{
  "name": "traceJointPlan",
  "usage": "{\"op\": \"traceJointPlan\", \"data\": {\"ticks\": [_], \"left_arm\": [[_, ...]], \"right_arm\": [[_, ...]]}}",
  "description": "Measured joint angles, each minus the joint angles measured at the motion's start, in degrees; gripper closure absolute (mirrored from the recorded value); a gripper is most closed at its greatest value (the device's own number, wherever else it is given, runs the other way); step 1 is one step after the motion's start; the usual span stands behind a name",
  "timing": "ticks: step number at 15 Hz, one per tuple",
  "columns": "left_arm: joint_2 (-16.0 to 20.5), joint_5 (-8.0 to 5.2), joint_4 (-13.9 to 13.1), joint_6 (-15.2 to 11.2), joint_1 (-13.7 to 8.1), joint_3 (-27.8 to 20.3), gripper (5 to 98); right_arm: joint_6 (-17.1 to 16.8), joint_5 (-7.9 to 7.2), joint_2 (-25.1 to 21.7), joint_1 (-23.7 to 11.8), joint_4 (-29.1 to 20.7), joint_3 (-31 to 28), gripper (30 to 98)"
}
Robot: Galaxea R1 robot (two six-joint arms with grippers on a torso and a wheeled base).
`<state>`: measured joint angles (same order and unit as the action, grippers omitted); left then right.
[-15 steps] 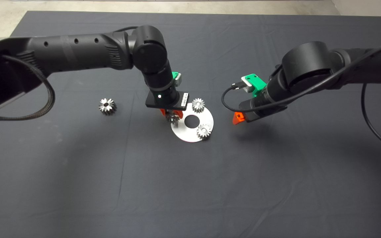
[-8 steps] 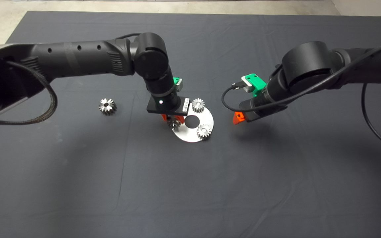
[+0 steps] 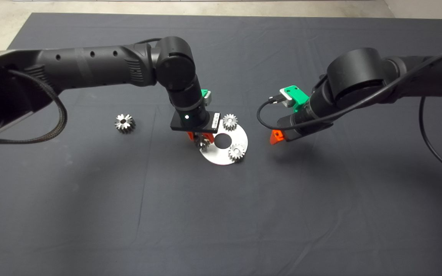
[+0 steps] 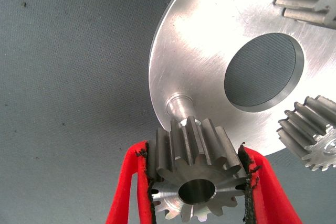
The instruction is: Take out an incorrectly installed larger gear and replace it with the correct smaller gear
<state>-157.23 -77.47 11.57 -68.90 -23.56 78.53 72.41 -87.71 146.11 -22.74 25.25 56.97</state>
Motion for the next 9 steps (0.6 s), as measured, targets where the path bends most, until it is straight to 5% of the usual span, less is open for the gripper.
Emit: {"op": "traceJointPlan", "data": {"ticks": [9], "left_arm": [[-2.3, -0.78, -0.7, 1.1, -0.5, 3.4, 78.9]], "right_arm": [[0.0, 0.04, 0.2, 0.0, 0.0, 0.0, 31.5]]}}
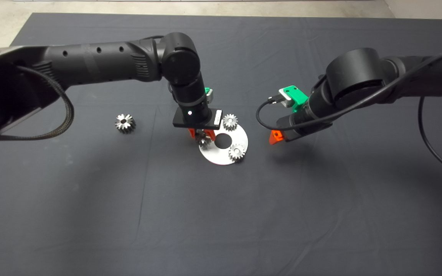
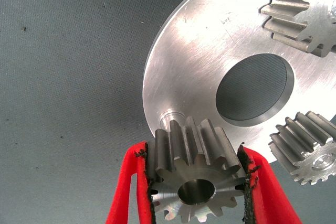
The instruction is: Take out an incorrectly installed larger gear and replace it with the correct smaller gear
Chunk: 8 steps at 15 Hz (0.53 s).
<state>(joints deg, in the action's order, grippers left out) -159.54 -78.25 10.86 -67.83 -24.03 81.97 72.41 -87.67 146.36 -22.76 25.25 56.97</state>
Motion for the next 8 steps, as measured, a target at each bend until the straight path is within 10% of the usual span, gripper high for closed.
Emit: {"op": "traceJointPlan", "data": {"ticks": [8], "left_arm": [[0.0, 0.23, -0.2, 0.3, 0.0, 0.5, 79.4]], "right_arm": [[0.0, -0.02, 0.0, 0.0, 0.0, 0.2, 31.6]]}}
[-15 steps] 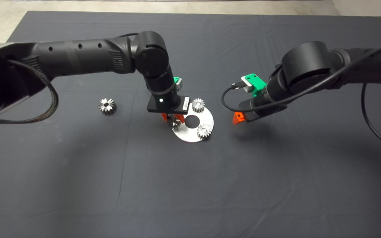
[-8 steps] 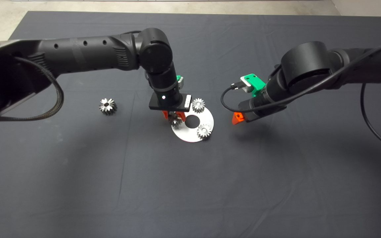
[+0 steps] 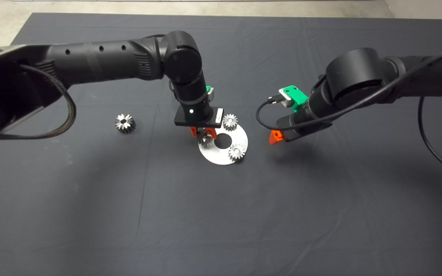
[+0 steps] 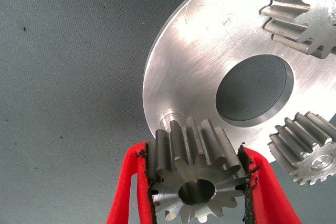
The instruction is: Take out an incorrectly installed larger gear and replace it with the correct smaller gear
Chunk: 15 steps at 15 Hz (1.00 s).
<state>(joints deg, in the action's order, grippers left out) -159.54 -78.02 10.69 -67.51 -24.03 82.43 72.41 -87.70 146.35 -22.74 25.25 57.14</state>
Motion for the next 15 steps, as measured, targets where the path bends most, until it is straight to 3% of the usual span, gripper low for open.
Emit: {"op": "traceJointPlan", "data": {"ticks": [5, 9, 15], "left_arm": [[0.3, 0.05, 0.5, -0.2, 0.0, -1.3, 79.4], [1.0, 0.95, 1.4, -2.9, 0.6, -5.3, 79.4], [1.5, 1.14, 1.5, -3.7, 0.7, -6.4, 79.4]], "right_arm": [[0.0, 0.02, 0.0, 0.0, 0.0, 0.1, 31.6], [-0.1, -0.01, 0.0, 0.0, 0.0, 0.9, 31.5], [-0.2, 0.01, 0.0, 0.0, 0.0, 1.2, 31.5]]}}
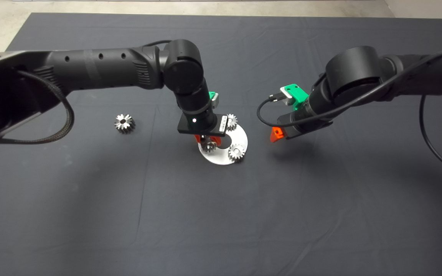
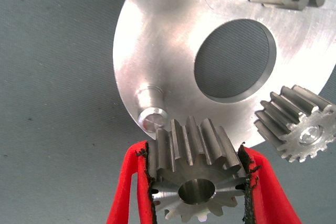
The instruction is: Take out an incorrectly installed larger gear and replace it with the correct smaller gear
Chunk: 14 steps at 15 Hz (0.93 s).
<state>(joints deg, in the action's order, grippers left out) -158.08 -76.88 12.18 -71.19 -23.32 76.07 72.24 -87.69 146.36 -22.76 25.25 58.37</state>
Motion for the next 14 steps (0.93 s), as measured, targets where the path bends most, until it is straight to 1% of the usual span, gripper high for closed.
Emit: {"op": "traceJointPlan", "data": {"ticks": [5, 8, 10, 11, 13, 14], "left_arm": [[0.0, 0.07, 0.0, 0.4, 0.0, 0.8, 79.3], [0.0, -0.01, -0.5, 1.6, -0.1, 1.9, 79.4], [-0.2, 0.09, -1.5, 2.4, -0.2, 3.3, 79.5], [-0.2, 0.22, -1.7, 2.5, -0.2, 3.4, 79.5], [-0.4, 0.09, -1.6, 2.5, -0.2, 3.5, 79.4], [-0.4, 0.03, -1.6, 3.1, -0.2, 3.8, 79.4]], "right_arm": [[0.0, -0.01, 0.0, 0.0, 0.0, 0.0, 31.5], [0.0, -0.03, 0.0, 0.0, 0.0, 0.0, 31.6], [0.0, -0.01, 0.2, 0.0, 0.0, 0.0, 31.5], [0.0, -0.01, 0.2, 0.0, 0.0, 0.0, 31.6], [0.0, -0.01, 0.4, 0.0, 0.0, 0.0, 31.6], [0.0, -0.01, 0.5, 0.0, 0.0, 0.0, 31.5]]}}
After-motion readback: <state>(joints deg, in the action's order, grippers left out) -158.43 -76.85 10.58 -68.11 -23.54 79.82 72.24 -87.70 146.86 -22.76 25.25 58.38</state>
